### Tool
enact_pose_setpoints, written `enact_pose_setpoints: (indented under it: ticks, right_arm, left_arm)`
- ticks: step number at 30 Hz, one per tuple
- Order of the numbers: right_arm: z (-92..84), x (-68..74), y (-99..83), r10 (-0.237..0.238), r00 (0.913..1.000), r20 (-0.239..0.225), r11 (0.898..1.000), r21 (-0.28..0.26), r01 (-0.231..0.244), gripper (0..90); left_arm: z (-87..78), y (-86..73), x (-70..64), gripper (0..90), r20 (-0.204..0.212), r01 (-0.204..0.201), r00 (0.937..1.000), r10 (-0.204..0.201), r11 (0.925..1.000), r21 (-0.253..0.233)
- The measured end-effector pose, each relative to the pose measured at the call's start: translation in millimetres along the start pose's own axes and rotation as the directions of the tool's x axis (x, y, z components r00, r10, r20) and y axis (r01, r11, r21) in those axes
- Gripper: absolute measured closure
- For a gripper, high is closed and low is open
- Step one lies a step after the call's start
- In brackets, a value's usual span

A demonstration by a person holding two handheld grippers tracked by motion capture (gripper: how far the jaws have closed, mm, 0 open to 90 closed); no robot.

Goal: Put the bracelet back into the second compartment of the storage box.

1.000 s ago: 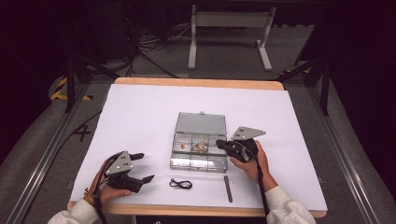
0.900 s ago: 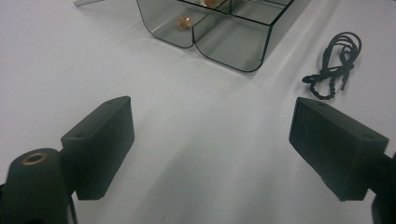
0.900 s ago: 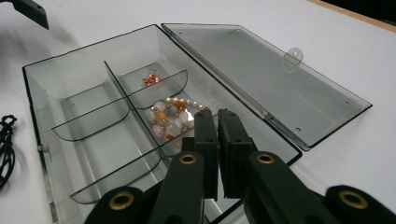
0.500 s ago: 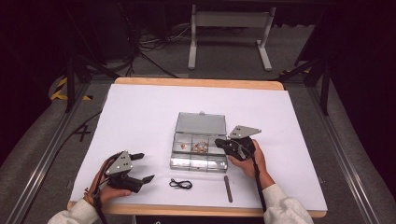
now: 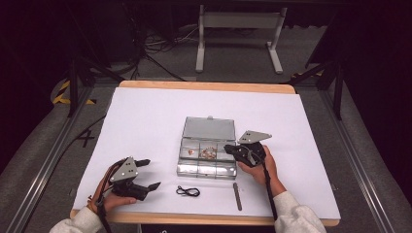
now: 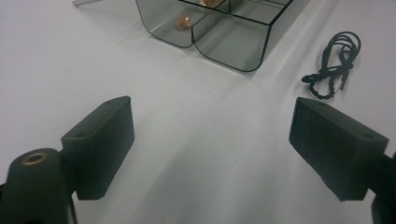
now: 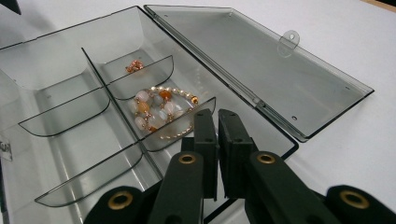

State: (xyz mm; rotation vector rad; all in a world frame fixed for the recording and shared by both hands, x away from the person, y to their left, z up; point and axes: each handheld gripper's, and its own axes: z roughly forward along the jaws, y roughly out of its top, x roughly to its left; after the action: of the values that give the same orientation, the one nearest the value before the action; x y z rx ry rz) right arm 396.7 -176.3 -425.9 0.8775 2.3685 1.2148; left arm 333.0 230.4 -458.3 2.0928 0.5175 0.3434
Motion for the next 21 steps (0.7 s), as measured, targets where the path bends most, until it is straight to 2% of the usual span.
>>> enact_pose_setpoints:
  ticks: [14,21]
  right_arm:
    - [-1.1,-0.4,-0.5,0.0,1.0,0.004,1.0,0.001,0.0,84.3]
    - [-14.6,2.8,0.9,-0.018,0.9998,0.004,1.0,-0.016,0.018,82.6]
  left_arm:
    - [-0.1,0.1,0.1,15.1,-0.004,-0.006,1.0,0.006,1.0,0.002]
    - [0.0,0.0,-0.1,15.1,0.0,0.001,1.0,-0.001,1.0,-0.001]
